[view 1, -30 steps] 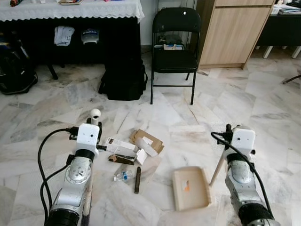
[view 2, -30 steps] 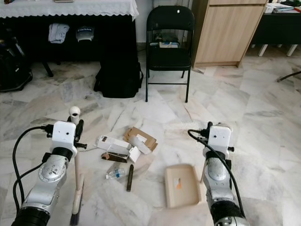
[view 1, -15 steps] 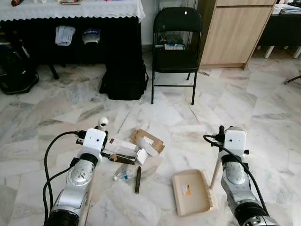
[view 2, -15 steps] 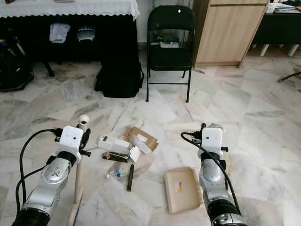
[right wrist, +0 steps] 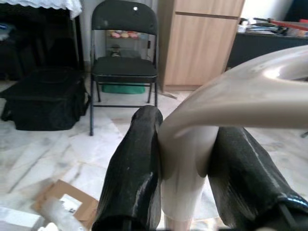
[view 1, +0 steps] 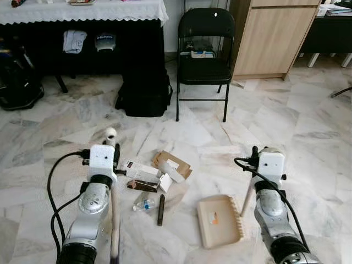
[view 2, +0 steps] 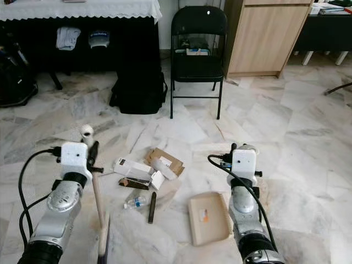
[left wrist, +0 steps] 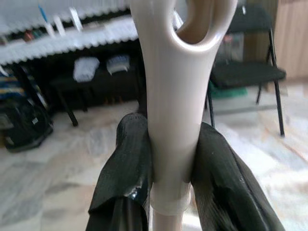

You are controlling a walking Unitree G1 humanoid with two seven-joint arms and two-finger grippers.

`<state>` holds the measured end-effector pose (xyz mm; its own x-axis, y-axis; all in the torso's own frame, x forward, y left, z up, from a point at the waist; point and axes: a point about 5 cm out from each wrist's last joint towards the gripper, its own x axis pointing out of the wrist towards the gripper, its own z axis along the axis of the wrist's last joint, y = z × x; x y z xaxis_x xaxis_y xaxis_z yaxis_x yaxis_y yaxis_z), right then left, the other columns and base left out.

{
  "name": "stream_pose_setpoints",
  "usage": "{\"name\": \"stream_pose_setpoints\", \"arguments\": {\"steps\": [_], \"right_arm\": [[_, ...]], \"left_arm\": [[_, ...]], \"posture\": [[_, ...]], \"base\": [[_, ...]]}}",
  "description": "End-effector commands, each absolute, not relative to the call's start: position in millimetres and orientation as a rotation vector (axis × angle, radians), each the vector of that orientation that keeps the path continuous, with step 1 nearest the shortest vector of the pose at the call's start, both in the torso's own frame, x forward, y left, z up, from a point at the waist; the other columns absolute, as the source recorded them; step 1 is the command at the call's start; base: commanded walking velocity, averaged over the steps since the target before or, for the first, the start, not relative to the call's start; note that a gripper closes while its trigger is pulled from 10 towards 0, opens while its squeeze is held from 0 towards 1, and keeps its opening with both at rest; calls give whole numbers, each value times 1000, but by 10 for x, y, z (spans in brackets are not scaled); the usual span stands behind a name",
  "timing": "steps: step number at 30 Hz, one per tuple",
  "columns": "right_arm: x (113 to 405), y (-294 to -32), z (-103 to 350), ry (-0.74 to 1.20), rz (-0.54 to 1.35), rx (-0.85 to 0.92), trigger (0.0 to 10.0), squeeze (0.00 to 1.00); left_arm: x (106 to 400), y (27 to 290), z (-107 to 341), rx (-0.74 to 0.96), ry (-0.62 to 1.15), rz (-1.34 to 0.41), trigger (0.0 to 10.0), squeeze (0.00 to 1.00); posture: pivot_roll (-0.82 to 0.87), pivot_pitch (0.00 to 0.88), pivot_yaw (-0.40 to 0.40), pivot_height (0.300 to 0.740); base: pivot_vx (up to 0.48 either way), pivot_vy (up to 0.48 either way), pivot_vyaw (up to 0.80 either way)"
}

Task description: Sweep floor

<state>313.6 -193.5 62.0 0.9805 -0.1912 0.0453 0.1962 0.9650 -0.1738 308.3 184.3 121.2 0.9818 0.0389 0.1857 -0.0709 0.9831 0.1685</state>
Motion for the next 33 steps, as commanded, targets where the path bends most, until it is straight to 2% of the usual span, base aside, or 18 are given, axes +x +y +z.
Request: {"name": "stream_pose_setpoints", "arguments": {"steps": [1,9,29,33], "right_arm": [[3160,-1928,717,-88,-192,-175,10000,0],[3160,-1915,716,-86,-184,-167,10000,0],[3172,-1913,725,-83,-174,-167,10000,0],[3171,-1910,722,-82,-173,-166,10000,0]], "left_arm": [[3113,1841,1367,167,-256,71,10000,0],[3112,1824,1349,161,-259,69,10000,0],[3114,1836,1357,164,-269,70,10000,0],[3115,1833,1357,163,-271,64,10000,0]], "posture": [[89,68,7,740],[84,67,3,740],[84,66,-2,740],[84,66,-2,740]], "base": [[0,0,0],[0,0,0],[302,0,0],[65,0,0]]}}
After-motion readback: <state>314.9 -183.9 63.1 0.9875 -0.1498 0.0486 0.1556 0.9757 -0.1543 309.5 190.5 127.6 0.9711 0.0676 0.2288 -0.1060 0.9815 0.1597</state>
